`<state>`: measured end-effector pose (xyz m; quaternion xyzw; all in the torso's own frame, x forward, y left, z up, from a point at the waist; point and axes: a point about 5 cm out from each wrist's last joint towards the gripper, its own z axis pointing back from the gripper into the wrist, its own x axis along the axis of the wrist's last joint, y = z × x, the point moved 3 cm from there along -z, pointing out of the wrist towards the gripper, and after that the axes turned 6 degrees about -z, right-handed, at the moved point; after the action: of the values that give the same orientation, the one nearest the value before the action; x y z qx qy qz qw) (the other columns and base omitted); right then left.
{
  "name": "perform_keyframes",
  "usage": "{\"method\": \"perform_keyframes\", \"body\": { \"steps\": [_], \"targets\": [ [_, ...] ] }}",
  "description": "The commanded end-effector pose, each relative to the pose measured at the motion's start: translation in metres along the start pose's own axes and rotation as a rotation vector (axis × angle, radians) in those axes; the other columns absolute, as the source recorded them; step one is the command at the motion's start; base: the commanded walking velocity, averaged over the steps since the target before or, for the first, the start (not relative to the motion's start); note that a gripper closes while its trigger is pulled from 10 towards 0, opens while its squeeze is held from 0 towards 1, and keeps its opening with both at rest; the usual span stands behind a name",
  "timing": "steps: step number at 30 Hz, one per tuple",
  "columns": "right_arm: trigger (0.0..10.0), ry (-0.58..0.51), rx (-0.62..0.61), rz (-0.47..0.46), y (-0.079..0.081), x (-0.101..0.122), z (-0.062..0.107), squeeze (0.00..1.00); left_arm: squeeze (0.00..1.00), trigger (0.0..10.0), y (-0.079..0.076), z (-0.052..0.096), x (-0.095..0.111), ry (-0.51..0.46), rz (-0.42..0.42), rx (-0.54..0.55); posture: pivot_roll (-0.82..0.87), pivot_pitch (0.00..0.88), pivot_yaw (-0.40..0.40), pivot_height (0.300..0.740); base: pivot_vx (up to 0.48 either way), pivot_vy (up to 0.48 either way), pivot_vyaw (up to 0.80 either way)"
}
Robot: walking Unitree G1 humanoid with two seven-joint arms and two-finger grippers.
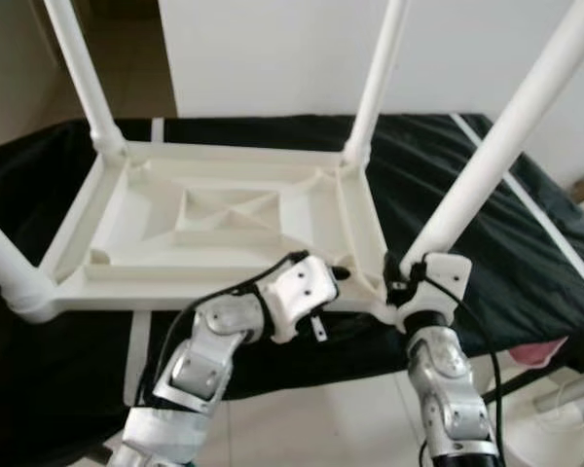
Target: Building children table
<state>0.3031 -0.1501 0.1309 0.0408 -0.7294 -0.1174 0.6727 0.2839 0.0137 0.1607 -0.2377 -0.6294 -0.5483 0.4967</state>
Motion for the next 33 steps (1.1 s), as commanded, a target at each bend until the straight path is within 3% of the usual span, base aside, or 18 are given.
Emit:
{"method": "perform_keyframes", "body": {
  "steps": [1,17,18,26,32,33],
  "targets": [
    [10.0,0.093,-0.033,-0.043,0.001,-0.022,0.008,0.00,0.00,10.0,0.008,-0.002,-0.003,0.018,-0.006,0.114,-0.01,0.016,-0.077,0.740,0.000,0.000,0.00],
    [10.0,0.077,-0.028,-0.054,0.006,-0.019,0.009,0.00,0.00,10.0,0.012,-0.002,-0.001,-0.008,-0.064,0.154,-0.01,0.012,-0.082,0.740,0.000,0.000,0.00],
    [10.0,0.071,-0.024,-0.059,0.007,-0.018,0.010,1.00,0.00,10.0,0.013,-0.002,-0.004,0.003,-0.046,0.168,-0.01,0.014,-0.082,0.740,0.000,0.000,0.00],
    [10.0,-0.004,0.030,-0.066,0.005,-0.003,0.007,1.00,0.00,10.0,0.012,0.000,-0.005,-0.001,-0.022,0.191,-0.01,0.023,-0.076,0.740,0.000,0.000,0.00],
    [10.0,-0.021,0.092,-0.019,-0.009,0.003,0.009,1.00,0.00,10.0,0.015,0.008,-0.015,0.022,0.002,0.236,-0.01,0.038,-0.074,0.740,0.000,0.000,0.00],
    [10.0,-0.018,0.109,-0.023,-0.009,0.003,0.010,0.95,0.00,10.0,0.015,0.010,-0.017,0.027,0.007,0.248,-0.01,0.038,-0.074,0.740,0.000,0.000,0.00]
  ]
}}
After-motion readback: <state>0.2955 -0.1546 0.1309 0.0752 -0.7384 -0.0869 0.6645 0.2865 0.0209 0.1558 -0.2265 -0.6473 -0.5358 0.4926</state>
